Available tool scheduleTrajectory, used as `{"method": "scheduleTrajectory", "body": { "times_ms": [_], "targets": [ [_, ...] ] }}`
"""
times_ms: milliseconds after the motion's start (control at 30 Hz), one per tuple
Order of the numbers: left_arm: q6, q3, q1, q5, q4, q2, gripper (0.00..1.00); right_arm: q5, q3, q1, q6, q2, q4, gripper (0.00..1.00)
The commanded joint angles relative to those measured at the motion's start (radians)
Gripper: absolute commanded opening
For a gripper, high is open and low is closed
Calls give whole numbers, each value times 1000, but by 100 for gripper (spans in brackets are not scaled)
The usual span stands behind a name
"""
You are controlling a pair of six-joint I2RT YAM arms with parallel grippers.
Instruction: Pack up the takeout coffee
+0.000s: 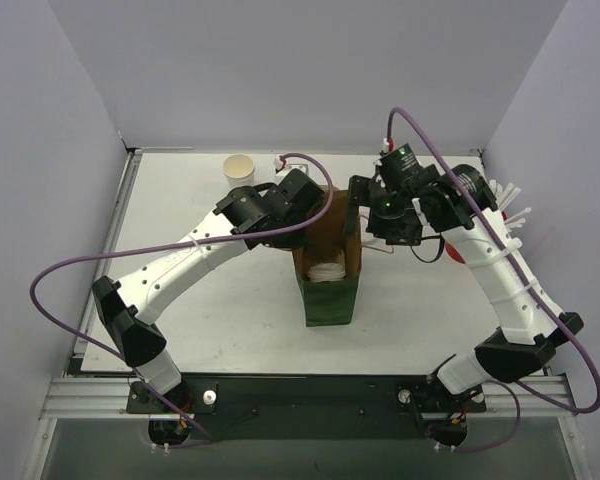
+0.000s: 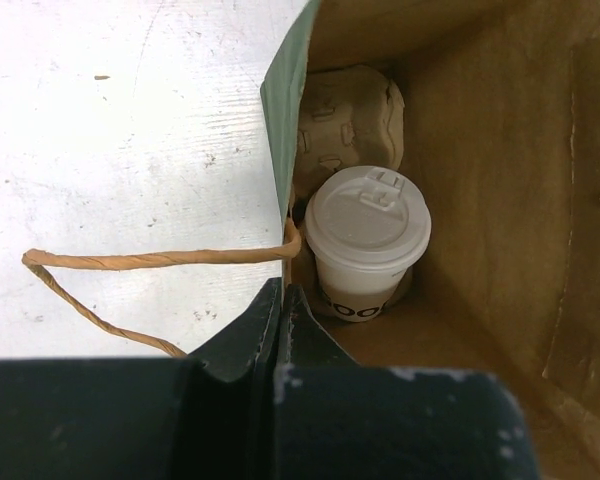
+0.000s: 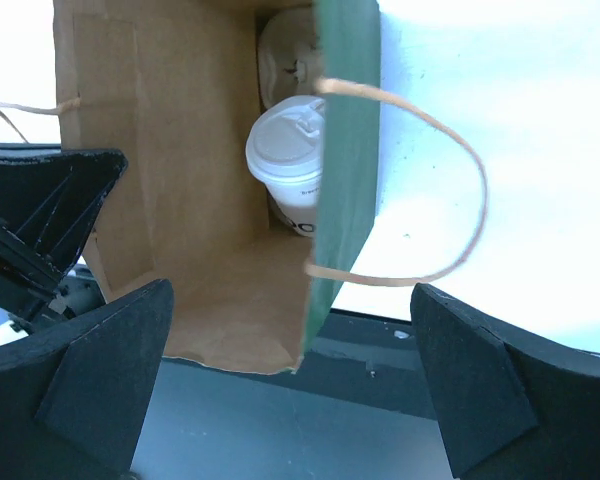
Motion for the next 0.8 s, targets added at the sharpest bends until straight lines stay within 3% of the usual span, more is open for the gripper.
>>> {"method": "scheduleTrajectory", "body": {
  "times_ms": [0,367,600,767],
  "targets": [
    [21,34,18,-9,-14,-14,0,20,43,-66,-9,-70,-48,100],
    [70,1,58,66,23,-49,0,176,-69,-350,-98,-148,38,96],
    [116,-10,69,141,92,-65,0,261,-262,-499,-173,-170,190,89],
    [130,-35,97,186,126,-84,11,284,-307,-589,-210,-125,268,82]
  ]
}}
